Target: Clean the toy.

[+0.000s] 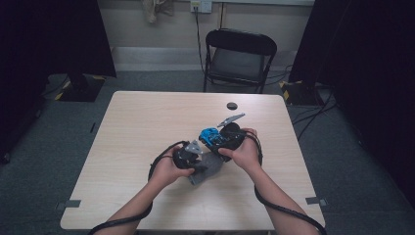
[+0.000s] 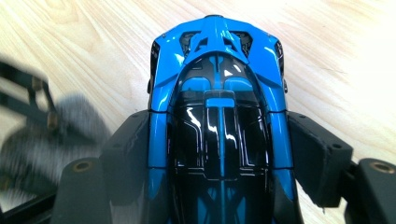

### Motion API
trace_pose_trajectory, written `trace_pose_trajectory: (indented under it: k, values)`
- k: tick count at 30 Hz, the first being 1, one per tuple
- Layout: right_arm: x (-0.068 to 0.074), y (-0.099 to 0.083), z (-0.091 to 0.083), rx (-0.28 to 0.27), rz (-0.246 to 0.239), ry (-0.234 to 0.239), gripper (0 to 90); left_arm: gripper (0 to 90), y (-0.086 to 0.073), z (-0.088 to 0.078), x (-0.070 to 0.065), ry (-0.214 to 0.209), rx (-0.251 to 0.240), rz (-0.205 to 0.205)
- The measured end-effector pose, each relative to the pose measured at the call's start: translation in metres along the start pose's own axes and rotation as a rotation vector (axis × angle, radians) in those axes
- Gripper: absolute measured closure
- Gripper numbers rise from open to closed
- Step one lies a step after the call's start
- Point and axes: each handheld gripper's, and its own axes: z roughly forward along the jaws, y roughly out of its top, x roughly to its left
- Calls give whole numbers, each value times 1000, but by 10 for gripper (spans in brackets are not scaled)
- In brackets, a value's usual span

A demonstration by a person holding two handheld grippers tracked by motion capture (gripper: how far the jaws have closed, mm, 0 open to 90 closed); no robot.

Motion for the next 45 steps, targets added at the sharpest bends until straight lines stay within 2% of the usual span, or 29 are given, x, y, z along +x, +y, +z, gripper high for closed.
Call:
trace_pose_trajectory:
  k: [2, 4, 9, 16, 18, 24, 26, 31, 33, 35, 45]
  values:
    - [-1, 0, -2, -3, 0, 1, 286, 728, -1, -5, 11, 34, 14, -17]
    - [0, 1, -3, -1, -3, 2, 286, 728, -4, -10, 25, 82, 7, -66]
    - [4, 2, -6, -6, -20, 16, 286, 729, -11, -18, 46, 156, 11, -124]
    - [9, 3, -7, -8, -36, 27, 286, 729, -16, -23, 59, 220, -7, -157]
    - [11, 2, -6, -3, -42, 33, 286, 729, -15, -22, 58, 211, -25, -162]
    - [17, 2, 0, -2, -51, 45, 286, 729, -5, -17, 45, 168, -58, -116]
    - [19, 2, 3, 5, -50, 39, 286, 729, -3, -17, 42, 167, -53, -98]
    - [19, 3, 4, 6, -53, 39, 286, 729, -3, -17, 39, 153, -58, -84]
    - [19, 4, 3, 0, -47, 33, 286, 729, -4, -17, 37, 128, -70, -95]
    - [17, 5, 3, -2, -43, 30, 286, 729, -4, -15, 34, 111, -77, -90]
    - [16, 9, 8, 0, -32, 21, 286, 729, 4, -3, 9, 37, -84, -28]
